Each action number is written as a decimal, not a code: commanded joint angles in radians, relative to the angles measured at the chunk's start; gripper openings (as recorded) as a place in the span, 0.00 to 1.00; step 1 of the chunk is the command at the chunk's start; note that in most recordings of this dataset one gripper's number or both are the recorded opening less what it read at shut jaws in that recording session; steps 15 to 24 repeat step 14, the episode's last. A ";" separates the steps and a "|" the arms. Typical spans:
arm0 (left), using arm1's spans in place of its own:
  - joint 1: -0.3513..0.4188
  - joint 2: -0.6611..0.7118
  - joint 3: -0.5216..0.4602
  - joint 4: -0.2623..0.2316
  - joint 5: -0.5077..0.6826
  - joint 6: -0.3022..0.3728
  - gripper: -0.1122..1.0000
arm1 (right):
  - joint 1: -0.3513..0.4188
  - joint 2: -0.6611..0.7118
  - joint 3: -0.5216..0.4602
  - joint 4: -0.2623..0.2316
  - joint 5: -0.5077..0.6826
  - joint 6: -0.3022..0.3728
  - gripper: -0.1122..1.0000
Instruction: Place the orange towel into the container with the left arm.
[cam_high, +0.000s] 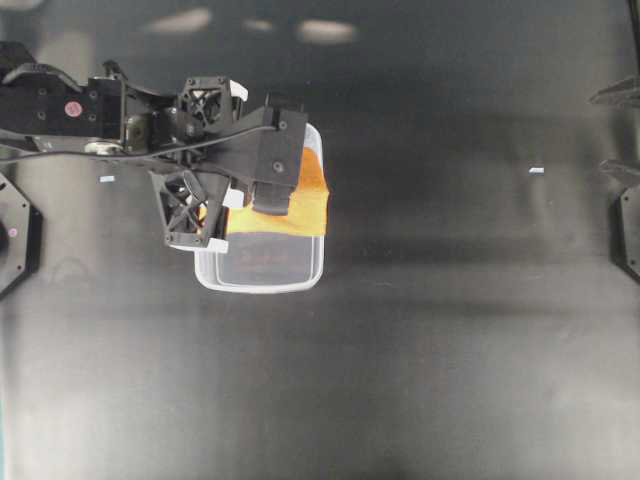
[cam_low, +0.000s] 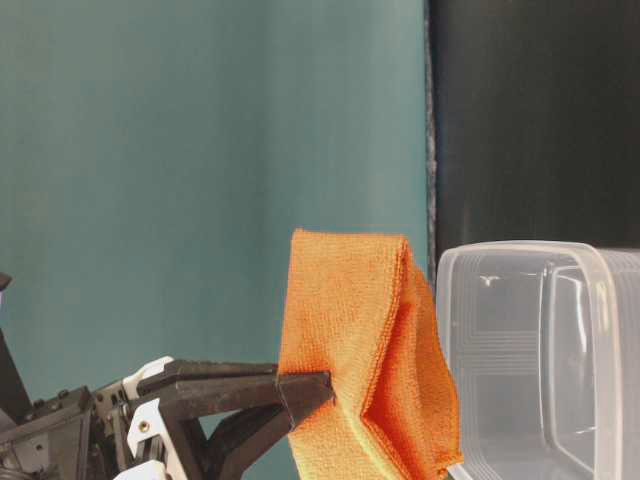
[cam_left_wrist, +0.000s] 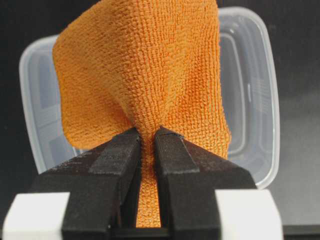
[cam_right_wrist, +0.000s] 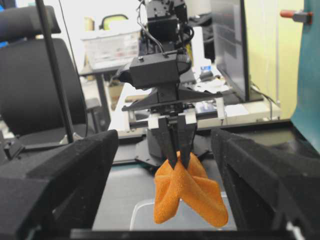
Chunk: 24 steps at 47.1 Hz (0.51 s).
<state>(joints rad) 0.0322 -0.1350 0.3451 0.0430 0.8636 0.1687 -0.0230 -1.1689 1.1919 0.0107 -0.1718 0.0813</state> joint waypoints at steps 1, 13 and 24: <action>0.002 -0.008 -0.002 0.003 -0.015 0.002 0.15 | -0.002 0.005 -0.008 0.003 -0.011 0.000 0.76; 0.005 -0.008 0.012 0.003 -0.017 -0.003 0.20 | -0.002 0.006 -0.008 0.005 -0.021 0.000 0.76; 0.005 -0.008 0.012 0.003 -0.015 -0.002 0.24 | -0.002 0.006 -0.006 0.005 -0.021 0.000 0.76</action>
